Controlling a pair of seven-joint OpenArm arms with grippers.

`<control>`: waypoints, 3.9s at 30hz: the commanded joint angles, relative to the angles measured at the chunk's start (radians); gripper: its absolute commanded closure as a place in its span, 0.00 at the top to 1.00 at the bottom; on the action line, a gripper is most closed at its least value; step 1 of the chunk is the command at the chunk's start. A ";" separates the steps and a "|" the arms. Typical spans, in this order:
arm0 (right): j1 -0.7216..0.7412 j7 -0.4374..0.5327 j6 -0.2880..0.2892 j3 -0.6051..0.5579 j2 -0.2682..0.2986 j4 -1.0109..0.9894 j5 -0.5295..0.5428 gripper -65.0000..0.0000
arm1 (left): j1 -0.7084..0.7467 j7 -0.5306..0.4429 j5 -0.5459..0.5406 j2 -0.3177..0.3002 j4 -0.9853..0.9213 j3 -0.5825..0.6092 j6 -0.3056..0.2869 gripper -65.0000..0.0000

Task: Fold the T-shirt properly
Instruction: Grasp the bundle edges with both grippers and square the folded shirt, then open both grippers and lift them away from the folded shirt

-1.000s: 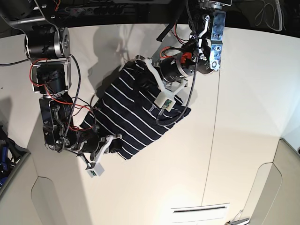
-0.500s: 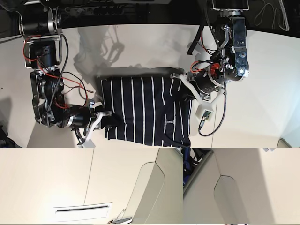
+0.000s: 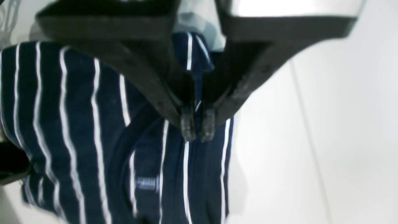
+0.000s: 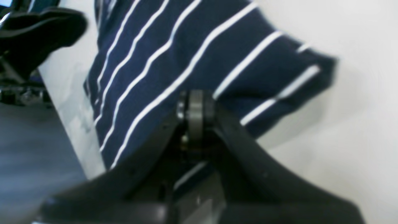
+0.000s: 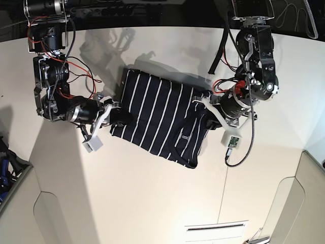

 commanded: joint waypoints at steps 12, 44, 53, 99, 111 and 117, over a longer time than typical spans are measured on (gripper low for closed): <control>0.115 0.146 0.007 0.099 0.005 0.013 -0.153 0.00 | 0.188 -0.008 -0.126 -0.011 0.097 -0.005 -0.041 0.06; -0.118 0.047 0.021 0.008 -0.012 0.058 0.051 0.00 | -0.079 -0.057 -0.078 -0.009 -0.262 -0.004 -0.041 0.06; -0.172 0.012 0.021 0.008 -0.064 0.150 0.072 0.00 | -0.169 -0.093 -0.026 -0.009 -0.365 -0.004 -0.040 0.06; -0.465 -0.101 0.018 0.196 0.106 0.478 0.088 0.00 | 0.352 0.014 -0.208 -0.122 0.228 -0.306 -0.064 0.06; -0.704 -0.127 0.018 0.193 0.158 0.482 0.103 0.00 | 0.669 0.029 -0.216 -0.122 0.245 -0.372 -0.064 0.06; -0.826 -0.128 0.018 0.172 0.158 0.482 0.101 0.00 | 0.833 0.048 -0.216 -0.122 0.244 -0.370 -0.087 0.06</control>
